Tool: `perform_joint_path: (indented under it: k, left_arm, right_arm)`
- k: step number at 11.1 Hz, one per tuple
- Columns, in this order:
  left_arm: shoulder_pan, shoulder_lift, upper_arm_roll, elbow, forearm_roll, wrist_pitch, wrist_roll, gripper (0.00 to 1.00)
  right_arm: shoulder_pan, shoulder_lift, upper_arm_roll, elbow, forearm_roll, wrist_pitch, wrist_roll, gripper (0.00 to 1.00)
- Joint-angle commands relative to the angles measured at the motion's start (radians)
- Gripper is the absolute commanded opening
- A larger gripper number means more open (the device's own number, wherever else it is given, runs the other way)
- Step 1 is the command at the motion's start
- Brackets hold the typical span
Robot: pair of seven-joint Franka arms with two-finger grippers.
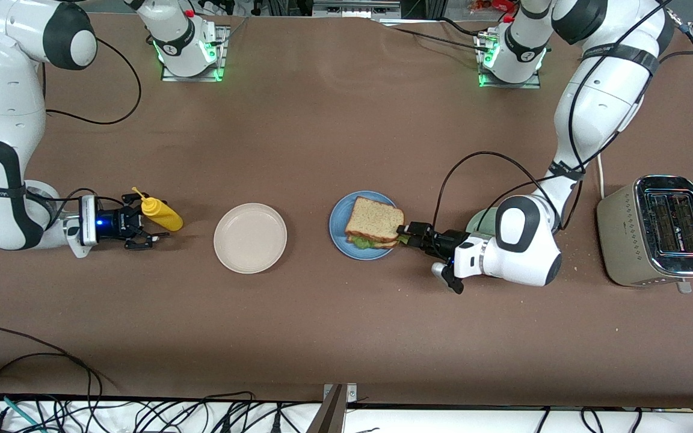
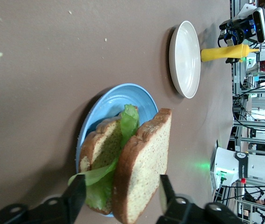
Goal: Make sandwich in blue plate with both arms
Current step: 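Lower the bread slice onto the lettuce and open the left gripper, then withdraw the left gripper while the right gripper releases the mustard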
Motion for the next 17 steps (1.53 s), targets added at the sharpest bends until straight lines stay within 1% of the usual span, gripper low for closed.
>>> perform_joint_path:
  k: [1,3,4,6,7,8,10,11,12,13,14,15,16,17]
  left_arm:
    - [-0.002,-0.028,0.024,0.025,0.059,0.000,0.011,1.00]
    - [0.005,-0.071,0.027,0.030,0.138,0.000,-0.052,1.00]
    - [0.005,-0.108,0.044,0.030,0.197,-0.006,-0.096,1.00]
    - [0.014,-0.206,0.073,0.027,0.396,-0.030,-0.197,1.00]
    - [0.035,-0.247,0.077,0.028,0.459,-0.084,-0.239,1.00]
    - [0.055,-0.296,0.081,0.030,0.486,-0.140,-0.282,1.00]
    - [0.069,-0.396,0.100,0.030,0.614,-0.243,-0.355,1.00]
    - [0.080,-0.437,0.101,0.030,0.667,-0.268,-0.359,1.00]
    - [0.089,-0.496,0.110,0.014,0.684,-0.268,-0.362,1.00]
    - [0.065,-0.549,0.173,0.010,0.687,-0.267,-0.365,1.00]
    - [-0.009,-0.592,0.273,0.002,0.681,-0.267,-0.365,1.00]
    - [-0.041,-0.649,0.317,-0.027,0.681,-0.267,-0.366,1.00]
    - [-0.041,-0.704,0.322,-0.065,0.681,-0.267,-0.368,1.00]
    - [-0.040,-0.753,0.322,-0.107,0.692,-0.267,-0.389,1.00]
  right_arm:
    - [-0.011,0.011,-0.049,0.022,0.011,-0.025,0.024,1.00]
    - [-0.011,0.011,-0.101,0.022,-0.002,-0.027,0.024,1.00]
    - [-0.011,0.011,-0.129,0.022,-0.017,-0.032,0.024,1.00]
    - [-0.011,0.010,-0.180,0.059,-0.037,-0.056,0.053,1.00]
    - [-0.010,0.004,-0.197,0.102,-0.067,-0.068,0.102,1.00]
    - [-0.008,-0.001,-0.218,0.145,-0.093,-0.087,0.158,1.00]
    - [-0.004,-0.021,-0.261,0.218,-0.129,-0.098,0.264,1.00]
    - [-0.004,-0.048,-0.267,0.264,-0.170,-0.098,0.351,1.00]
    - [-0.004,-0.086,-0.266,0.312,-0.210,-0.116,0.454,1.00]
    - [-0.002,-0.123,-0.266,0.353,-0.248,-0.134,0.575,1.00]
    - [0.003,-0.168,-0.258,0.381,-0.285,-0.140,0.687,1.00]
    - [0.006,-0.217,-0.252,0.392,-0.325,-0.145,0.798,1.00]
    - [0.025,-0.270,-0.250,0.395,-0.369,-0.145,0.906,1.00]
    - [0.036,-0.319,-0.223,0.395,-0.432,-0.144,1.006,1.00]
